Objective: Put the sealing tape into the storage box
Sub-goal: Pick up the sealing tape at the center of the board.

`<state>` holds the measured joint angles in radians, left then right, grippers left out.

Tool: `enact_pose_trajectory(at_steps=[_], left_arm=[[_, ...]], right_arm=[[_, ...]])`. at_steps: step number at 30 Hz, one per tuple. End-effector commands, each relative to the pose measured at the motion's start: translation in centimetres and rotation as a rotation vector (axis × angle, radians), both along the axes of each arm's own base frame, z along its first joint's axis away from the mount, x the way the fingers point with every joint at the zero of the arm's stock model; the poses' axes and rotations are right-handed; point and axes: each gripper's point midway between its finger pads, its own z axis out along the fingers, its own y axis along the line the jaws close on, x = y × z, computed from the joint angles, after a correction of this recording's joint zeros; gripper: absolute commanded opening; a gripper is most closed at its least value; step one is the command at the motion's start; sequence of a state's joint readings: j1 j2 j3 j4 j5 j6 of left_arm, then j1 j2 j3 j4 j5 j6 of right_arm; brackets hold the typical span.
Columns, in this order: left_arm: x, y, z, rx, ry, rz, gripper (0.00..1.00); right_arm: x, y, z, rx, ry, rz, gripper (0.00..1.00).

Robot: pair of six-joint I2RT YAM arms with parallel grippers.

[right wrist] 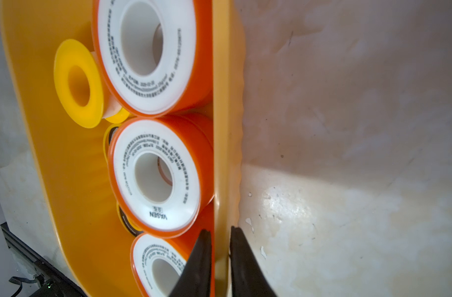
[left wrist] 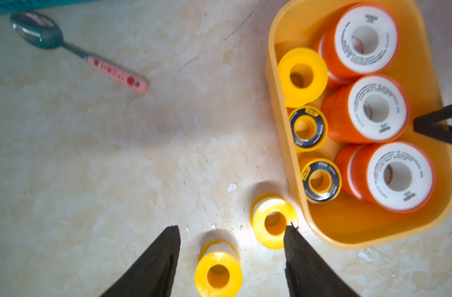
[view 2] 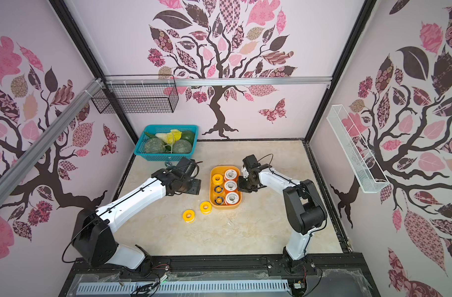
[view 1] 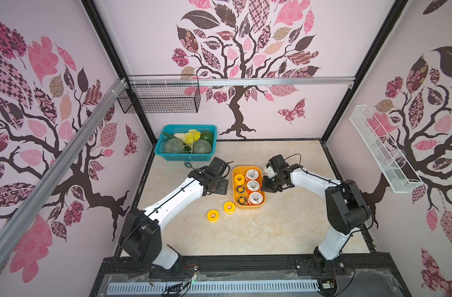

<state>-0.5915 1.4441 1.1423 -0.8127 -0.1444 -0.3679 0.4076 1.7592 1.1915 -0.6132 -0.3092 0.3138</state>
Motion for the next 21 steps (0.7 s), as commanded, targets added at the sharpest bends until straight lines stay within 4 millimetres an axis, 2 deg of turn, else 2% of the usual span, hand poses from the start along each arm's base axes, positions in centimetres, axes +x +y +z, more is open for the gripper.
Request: enact_pose_trajectory(at_steps=[1,8,16,18,21], left_arm=[[-2.7,1.4,-1.2,-0.024,0.051,0.061,0.71],[-6.4,2.5,-4.3,-0.046,0.151,0.088,0.72],[-8.0,2.6,-6.8,-0.026,0.223,0.071,0.75],[-8.1,2.4,-7.2,-0.032,0.231,0.057,0.79],[-8.3,1.7,-8.1,-0.044,0.261,0.031,0.80]], right_arm=[[1.2,0.5,3.2,0.021,-0.082,0.005,0.21],[1.3,0.4,3.4,0.020,-0.092,0.004,0.21],[1.2,0.5,3.4,0.022,-0.090,0.009,0.21],[1.2,0.4,3.4,0.022,-0.089,0.007,0.21],[1.1,0.4,3.3,0.020,-0.086,0.009,0.21]])
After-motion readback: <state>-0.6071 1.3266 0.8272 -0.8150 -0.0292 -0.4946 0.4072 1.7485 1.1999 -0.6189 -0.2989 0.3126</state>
